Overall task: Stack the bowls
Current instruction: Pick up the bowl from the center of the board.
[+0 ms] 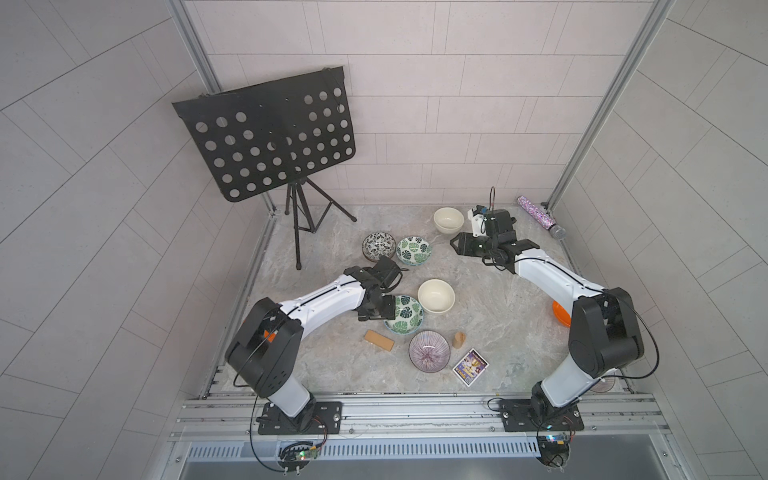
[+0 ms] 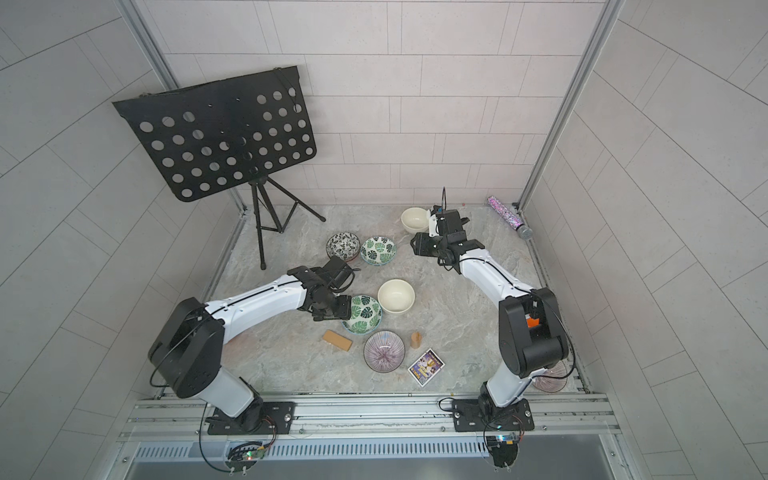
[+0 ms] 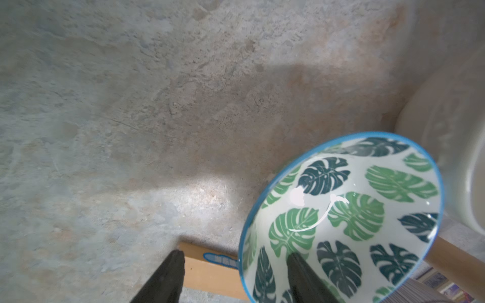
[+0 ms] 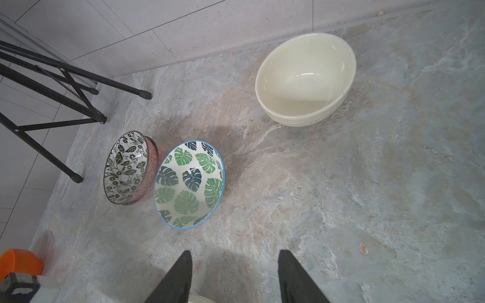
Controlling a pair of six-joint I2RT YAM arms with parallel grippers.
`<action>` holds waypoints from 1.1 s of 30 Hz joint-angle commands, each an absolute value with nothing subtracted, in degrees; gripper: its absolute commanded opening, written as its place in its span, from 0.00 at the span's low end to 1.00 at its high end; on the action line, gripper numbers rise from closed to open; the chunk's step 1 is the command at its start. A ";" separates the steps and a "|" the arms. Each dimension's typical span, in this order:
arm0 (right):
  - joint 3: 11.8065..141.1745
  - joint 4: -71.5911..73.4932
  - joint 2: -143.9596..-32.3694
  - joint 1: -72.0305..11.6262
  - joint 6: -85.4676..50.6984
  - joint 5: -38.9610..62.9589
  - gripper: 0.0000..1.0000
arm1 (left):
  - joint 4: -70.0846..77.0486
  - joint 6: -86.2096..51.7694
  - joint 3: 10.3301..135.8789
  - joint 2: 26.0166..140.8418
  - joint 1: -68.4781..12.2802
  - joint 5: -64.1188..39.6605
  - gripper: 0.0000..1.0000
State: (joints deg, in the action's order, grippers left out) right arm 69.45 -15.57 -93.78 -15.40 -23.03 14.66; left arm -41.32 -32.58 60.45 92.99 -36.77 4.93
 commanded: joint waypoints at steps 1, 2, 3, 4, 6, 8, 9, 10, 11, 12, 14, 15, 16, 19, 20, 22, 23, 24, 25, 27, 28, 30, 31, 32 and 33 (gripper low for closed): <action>69.16 -16.02 -94.13 -15.64 -21.94 15.29 0.55 | -39.87 -33.37 60.21 94.34 -37.09 3.95 0.54; 69.25 -16.15 -94.04 -15.64 -21.88 15.36 0.55 | -39.62 -33.65 60.28 94.53 -37.09 3.98 0.49; 69.22 -16.24 -94.04 -15.64 -21.87 15.43 0.55 | -39.45 -33.83 60.29 94.64 -37.05 4.00 0.46; 69.29 -16.32 -94.00 -15.64 -21.66 15.51 0.54 | -39.31 -34.05 60.36 94.92 -37.04 3.92 0.45; 69.30 -16.58 -93.96 -15.68 -21.44 15.64 0.55 | -39.25 -34.42 60.66 95.40 -37.06 3.79 0.42; 69.24 -16.90 -93.82 -15.69 -21.08 15.78 0.54 | -39.15 -34.77 60.81 95.89 -37.01 3.37 0.35; 69.18 -17.14 -93.72 -15.65 -20.93 15.86 0.54 | -39.08 -35.10 60.85 96.03 -36.96 3.31 0.29; 69.19 -17.34 -93.63 -15.66 -20.77 15.90 0.54 | -38.91 -35.38 60.82 96.06 -36.88 3.22 0.24; 69.06 -17.52 -93.49 -15.70 -20.61 15.87 0.54 | -38.81 -35.63 60.78 96.05 -36.84 3.17 0.21; 69.02 -17.64 -93.29 -15.71 -20.43 15.90 0.54 | -38.63 -35.94 60.67 95.99 -36.72 3.11 0.21; 68.71 -17.89 -92.74 -15.73 -20.10 15.90 0.54 | -38.51 -36.62 60.65 95.65 -36.54 3.16 0.17; 68.62 -18.05 -92.44 -15.69 -19.97 15.91 0.54 | -38.49 -37.11 60.64 95.39 -36.37 3.31 0.16; 68.50 -18.16 -92.16 -15.73 -19.71 15.89 0.54 | -38.45 -37.40 60.57 95.05 -36.19 3.51 0.13; 68.52 -19.00 -91.41 -16.03 -18.82 15.91 0.54 | -38.46 -37.94 60.56 93.43 -35.40 4.44 0.08; 68.57 -19.31 -91.08 -16.14 -18.49 15.97 0.54 | -38.45 -38.11 60.56 92.76 -34.90 4.48 0.04; 68.74 -20.07 -90.25 -16.82 -17.78 16.03 0.54 | -38.17 -38.47 60.60 91.23 -33.71 4.05 0.00; 68.94 -20.41 -89.92 -17.13 -17.52 16.00 0.54 | -38.11 -38.54 60.75 90.40 -33.10 3.97 0.00; 69.09 -20.78 -89.46 -17.50 -17.35 16.01 0.54 | -38.25 -38.65 61.06 89.59 -32.46 3.96 0.00; 69.20 -21.05 -89.02 -17.91 -17.18 16.06 0.54 | -38.63 -38.67 61.58 88.73 -31.75 4.15 0.00; 69.77 -21.87 -87.97 -18.93 -16.85 16.04 0.54 | -39.89 -38.52 63.14 87.01 -30.70 5.42 0.00; 70.05 -22.15 -87.59 -19.52 -16.68 16.12 0.54 | -40.38 -38.42 64.05 86.42 -30.37 6.16 0.00; 70.79 -22.86 -86.91 -21.13 -16.11 16.32 0.53 | -40.86 -38.39 66.19 85.66 -29.51 7.18 0.00; 71.13 -23.26 -86.70 -22.07 -15.79 16.51 0.53 | -40.75 -38.33 67.33 85.70 -29.19 7.06 0.00; 71.56 -23.39 -86.67 -22.83 -15.54 17.19 0.53 | -40.70 -38.19 68.70 86.18 -28.77 6.83 0.00; 71.87 -23.39 -86.74 -23.56 -15.48 18.10 0.53 | -40.64 -38.02 70.00 86.79 -28.48 6.38 0.00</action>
